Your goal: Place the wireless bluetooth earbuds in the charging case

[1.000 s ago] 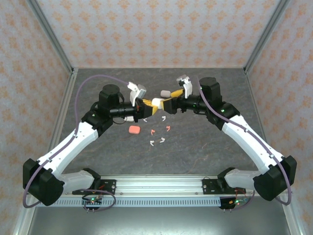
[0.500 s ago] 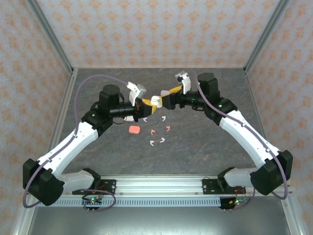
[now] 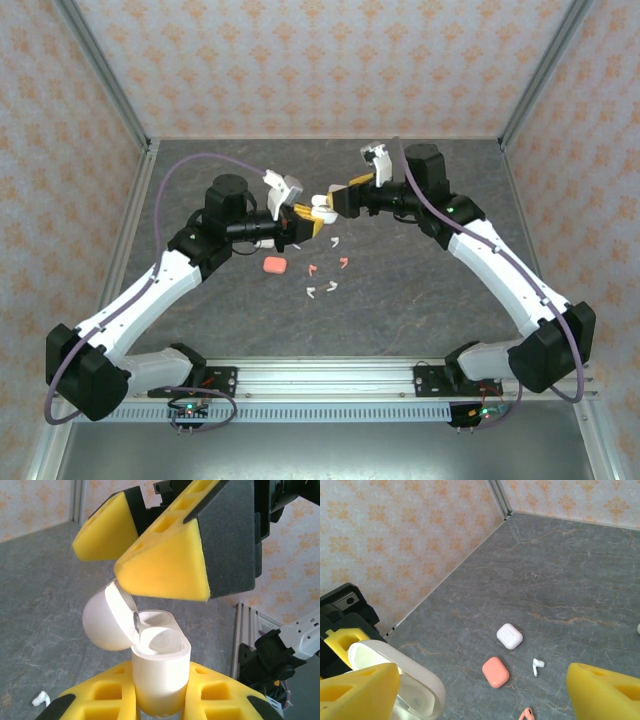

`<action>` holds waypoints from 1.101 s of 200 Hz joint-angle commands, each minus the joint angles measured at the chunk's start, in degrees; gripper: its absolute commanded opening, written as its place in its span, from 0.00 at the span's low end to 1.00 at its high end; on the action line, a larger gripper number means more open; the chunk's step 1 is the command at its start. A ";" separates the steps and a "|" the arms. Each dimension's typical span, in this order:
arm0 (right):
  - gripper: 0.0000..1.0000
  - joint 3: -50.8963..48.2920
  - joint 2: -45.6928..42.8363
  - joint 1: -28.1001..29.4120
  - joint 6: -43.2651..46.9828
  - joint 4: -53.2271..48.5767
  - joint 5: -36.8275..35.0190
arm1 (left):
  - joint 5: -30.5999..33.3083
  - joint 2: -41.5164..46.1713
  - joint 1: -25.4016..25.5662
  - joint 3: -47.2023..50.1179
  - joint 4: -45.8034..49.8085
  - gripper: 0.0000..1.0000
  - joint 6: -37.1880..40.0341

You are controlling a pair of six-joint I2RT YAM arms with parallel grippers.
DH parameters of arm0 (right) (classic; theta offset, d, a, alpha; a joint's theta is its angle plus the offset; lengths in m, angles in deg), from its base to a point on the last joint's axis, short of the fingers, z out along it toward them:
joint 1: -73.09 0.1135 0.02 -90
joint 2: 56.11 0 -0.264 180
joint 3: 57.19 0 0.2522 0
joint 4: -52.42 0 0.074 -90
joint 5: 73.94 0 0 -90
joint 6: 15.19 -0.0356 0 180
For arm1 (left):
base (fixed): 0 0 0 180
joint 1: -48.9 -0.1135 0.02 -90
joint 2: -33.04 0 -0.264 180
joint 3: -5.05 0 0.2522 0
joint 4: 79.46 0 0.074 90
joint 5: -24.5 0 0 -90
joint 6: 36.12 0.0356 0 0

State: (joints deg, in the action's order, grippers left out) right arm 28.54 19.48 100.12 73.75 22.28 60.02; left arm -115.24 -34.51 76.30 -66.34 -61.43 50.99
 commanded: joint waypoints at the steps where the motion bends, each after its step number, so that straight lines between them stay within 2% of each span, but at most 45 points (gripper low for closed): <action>1: 0.86 1.26 -2.92 -0.74 -1.84 -1.40 -0.07 | 3.89 3.70 0.28 1.31 2.38 0.00 4.37; 46: 0.80 -0.22 -3.98 -0.73 -4.71 -9.43 -4.35 | 6.76 9.16 0.20 5.18 6.66 0.00 8.76; 67: 0.73 -4.68 -3.90 -0.36 -8.64 -9.09 -5.82 | 6.58 12.81 0.22 7.37 7.96 0.00 9.05; 100: 0.66 -11.72 -1.79 4.36 -10.39 -6.61 -8.20 | 5.65 18.17 0.23 8.83 13.12 0.00 9.88; 131: 0.59 -14.90 4.29 9.45 -10.60 -1.97 -8.20 | 4.80 22.01 0.21 8.41 17.81 0.00 10.26; 162: 0.53 -12.70 13.30 13.86 -8.71 -0.89 -7.54 | 4.22 24.88 0.21 7.97 19.32 0.00 9.94; 220: 0.48 -4.01 27.17 18.75 -2.44 -6.75 -8.45 | 3.67 27.07 0.20 7.10 21.16 0.00 9.75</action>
State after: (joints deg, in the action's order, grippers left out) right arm 20.17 43.86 117.89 67.57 17.98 52.92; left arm -110.23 -8.50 76.30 -57.73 -41.54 60.01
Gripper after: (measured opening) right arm 0.484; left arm 0.186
